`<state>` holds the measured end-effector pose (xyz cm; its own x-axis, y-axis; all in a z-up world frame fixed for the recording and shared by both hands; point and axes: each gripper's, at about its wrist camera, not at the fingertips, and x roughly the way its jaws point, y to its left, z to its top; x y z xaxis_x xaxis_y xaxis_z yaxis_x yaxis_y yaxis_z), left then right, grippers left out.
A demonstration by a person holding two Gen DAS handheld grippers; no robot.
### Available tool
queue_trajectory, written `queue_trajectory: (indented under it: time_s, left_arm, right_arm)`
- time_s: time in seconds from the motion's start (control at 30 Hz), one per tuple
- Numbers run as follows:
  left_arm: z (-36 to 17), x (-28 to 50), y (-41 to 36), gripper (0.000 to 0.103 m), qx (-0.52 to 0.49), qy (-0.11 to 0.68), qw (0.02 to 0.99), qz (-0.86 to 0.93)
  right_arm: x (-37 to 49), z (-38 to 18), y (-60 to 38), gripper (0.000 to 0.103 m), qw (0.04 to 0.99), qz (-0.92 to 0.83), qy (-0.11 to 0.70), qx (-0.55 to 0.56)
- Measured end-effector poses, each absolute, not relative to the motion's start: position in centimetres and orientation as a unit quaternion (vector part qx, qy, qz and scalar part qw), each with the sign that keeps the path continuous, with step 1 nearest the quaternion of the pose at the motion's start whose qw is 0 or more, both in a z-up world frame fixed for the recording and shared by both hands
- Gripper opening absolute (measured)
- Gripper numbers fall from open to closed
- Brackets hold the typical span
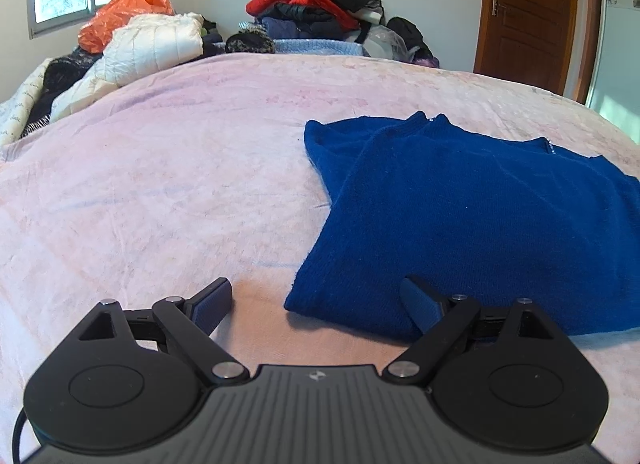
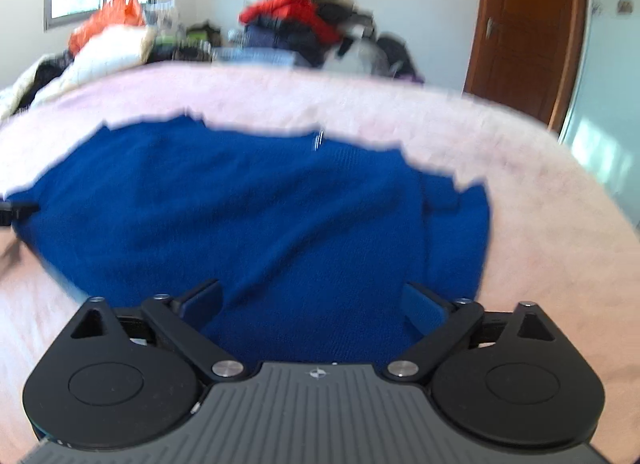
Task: Fold small clothes
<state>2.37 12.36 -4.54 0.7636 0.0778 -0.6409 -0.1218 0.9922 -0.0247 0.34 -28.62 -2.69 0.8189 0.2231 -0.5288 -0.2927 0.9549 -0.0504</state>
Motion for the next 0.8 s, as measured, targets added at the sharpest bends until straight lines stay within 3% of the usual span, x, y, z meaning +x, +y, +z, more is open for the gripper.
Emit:
queue_trajectory:
  time_s: [0.2, 0.37, 0.8]
  left_arm:
    - [-0.7, 4.0, 14.6, 0.092, -0.081, 0.319, 0.944, 0.024]
    - [0.5, 8.9, 16.6, 0.092, -0.136, 0.346, 0.927, -0.042]
    - [-2.9, 19.1, 20.2, 0.092, -0.264, 0.441, 0.841, -0.171]
  right_arm:
    - [0.3, 1.8, -26.3, 0.096, 0.955, 0.189, 0.217, -0.077]
    - [0.3, 2.7, -20.6, 0.098, 0.931, 0.272, 0.213, -0.119]
    - [-4.0, -3.4, -7.0, 0.096, 0.871, 0.310, 0.224, -0.309]
